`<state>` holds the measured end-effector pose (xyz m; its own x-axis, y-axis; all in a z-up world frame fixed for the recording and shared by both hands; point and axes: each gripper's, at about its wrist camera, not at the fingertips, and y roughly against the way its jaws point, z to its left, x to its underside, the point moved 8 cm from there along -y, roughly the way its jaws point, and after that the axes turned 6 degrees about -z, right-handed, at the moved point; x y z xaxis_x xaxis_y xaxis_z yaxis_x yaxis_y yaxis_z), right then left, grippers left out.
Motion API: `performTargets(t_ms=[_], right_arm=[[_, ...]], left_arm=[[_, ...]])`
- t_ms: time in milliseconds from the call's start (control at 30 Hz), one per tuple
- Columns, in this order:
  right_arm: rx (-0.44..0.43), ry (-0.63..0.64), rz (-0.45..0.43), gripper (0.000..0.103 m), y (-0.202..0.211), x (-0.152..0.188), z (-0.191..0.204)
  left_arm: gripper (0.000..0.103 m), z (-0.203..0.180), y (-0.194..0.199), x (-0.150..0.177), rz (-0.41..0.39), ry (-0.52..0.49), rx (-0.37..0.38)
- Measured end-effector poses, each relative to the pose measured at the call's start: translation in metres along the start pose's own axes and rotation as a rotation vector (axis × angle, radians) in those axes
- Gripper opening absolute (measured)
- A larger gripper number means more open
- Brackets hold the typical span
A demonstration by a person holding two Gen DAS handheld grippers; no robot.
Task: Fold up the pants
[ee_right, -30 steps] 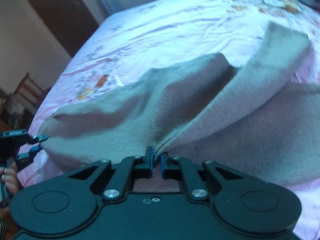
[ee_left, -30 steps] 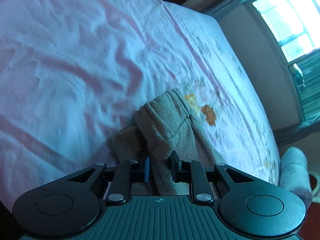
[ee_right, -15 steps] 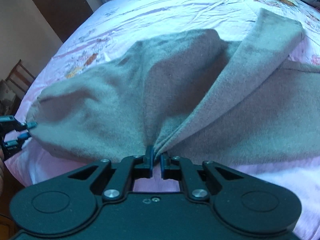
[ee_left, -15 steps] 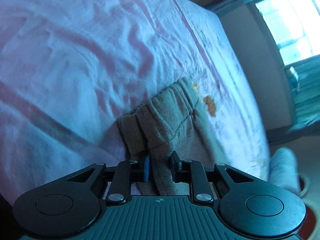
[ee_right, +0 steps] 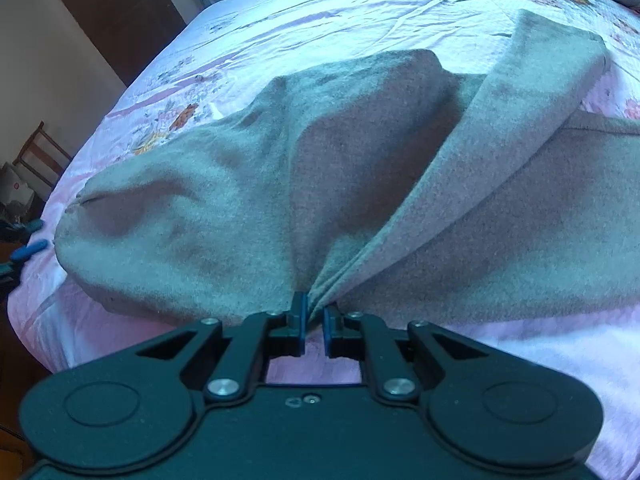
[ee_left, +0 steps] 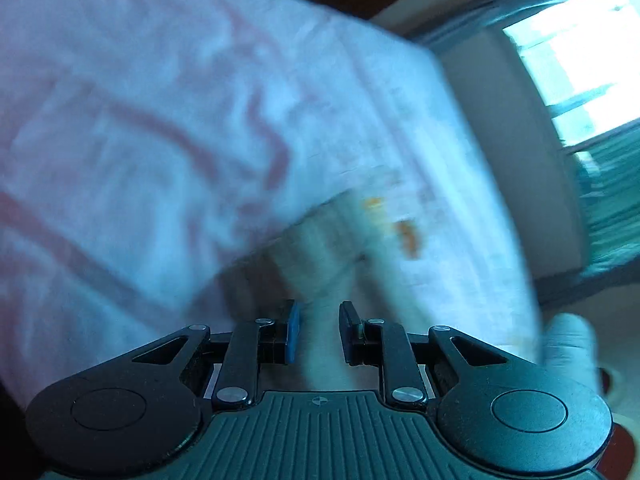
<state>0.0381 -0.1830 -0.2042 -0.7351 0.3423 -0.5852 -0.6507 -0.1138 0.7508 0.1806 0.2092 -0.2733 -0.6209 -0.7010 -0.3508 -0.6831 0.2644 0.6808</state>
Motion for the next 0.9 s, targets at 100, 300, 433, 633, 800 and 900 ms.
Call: performTargets(t_ms=[100,300,433,633,800,900], right_arm=[[-0.010,-0.008,-0.002,0.001,0.001,-0.001,-0.002],[-0.039,-0.084,-0.012,0.028,0.011,-0.014,-0.018],[0.004,-0.119,-0.074,0.039,0.027,-0.032,-0.044],[0.070,-0.146,-0.117,0.039,0.038,-0.057,-0.077],[0.109,-0.152,-0.127,0.039,0.036,-0.073,-0.094],[0.140,-0.142,-0.139,0.039,0.034,-0.085,-0.100]], left_arm=[[0.033,0.018,-0.002,0.008,0.026,0.066,-0.023],[0.033,-0.045,0.026,0.018,-0.011,-0.130,0.057],[0.033,-0.104,0.021,0.072,0.105,-0.226,0.169],[0.033,-0.158,-0.008,0.194,0.348,-0.315,0.253],[0.033,-0.179,-0.017,0.264,0.429,-0.474,0.241],[0.033,-0.172,-0.027,0.281,0.416,-0.567,0.173]])
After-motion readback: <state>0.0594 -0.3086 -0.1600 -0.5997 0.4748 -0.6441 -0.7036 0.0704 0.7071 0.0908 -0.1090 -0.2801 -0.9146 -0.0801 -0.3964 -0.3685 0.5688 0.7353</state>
